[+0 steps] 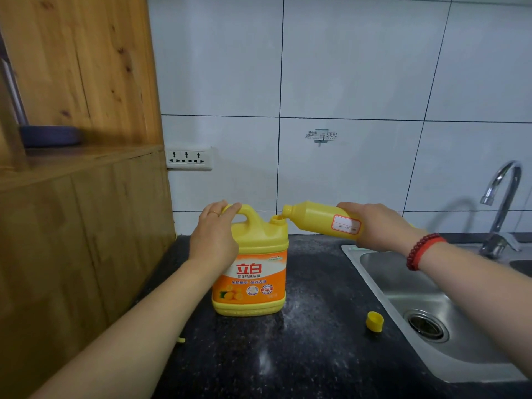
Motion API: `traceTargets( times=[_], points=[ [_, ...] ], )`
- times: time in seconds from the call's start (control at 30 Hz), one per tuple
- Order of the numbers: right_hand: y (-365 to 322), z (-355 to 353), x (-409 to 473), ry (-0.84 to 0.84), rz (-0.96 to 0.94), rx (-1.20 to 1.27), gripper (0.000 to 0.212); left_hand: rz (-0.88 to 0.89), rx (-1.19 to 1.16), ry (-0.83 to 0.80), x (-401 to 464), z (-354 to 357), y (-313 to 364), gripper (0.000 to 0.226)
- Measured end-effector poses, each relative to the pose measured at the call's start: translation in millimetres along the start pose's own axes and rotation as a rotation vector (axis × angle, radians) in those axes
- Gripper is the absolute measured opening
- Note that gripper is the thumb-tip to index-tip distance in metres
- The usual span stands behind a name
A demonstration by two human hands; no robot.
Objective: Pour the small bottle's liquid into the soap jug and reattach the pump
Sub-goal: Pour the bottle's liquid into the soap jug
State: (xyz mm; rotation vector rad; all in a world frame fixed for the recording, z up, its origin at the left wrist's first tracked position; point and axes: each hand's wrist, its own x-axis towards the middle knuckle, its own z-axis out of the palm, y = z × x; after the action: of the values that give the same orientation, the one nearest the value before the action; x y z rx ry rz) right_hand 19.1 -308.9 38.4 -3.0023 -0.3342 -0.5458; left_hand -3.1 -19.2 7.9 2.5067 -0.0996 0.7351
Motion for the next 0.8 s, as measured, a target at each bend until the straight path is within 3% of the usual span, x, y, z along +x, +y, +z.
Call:
traceTargets(
  times=[0.57, 0.8],
  points=[
    [0, 6, -9, -0.037, 0.011, 0.087, 0.053, -0.007, 0.008, 0.009, 0, 0, 1, 0.077],
    [0, 11, -13, -0.033, 0.018, 0.096, 0.065, -0.005, 0.015, 0.017, 1, 0, 1, 0.077]
  ],
)
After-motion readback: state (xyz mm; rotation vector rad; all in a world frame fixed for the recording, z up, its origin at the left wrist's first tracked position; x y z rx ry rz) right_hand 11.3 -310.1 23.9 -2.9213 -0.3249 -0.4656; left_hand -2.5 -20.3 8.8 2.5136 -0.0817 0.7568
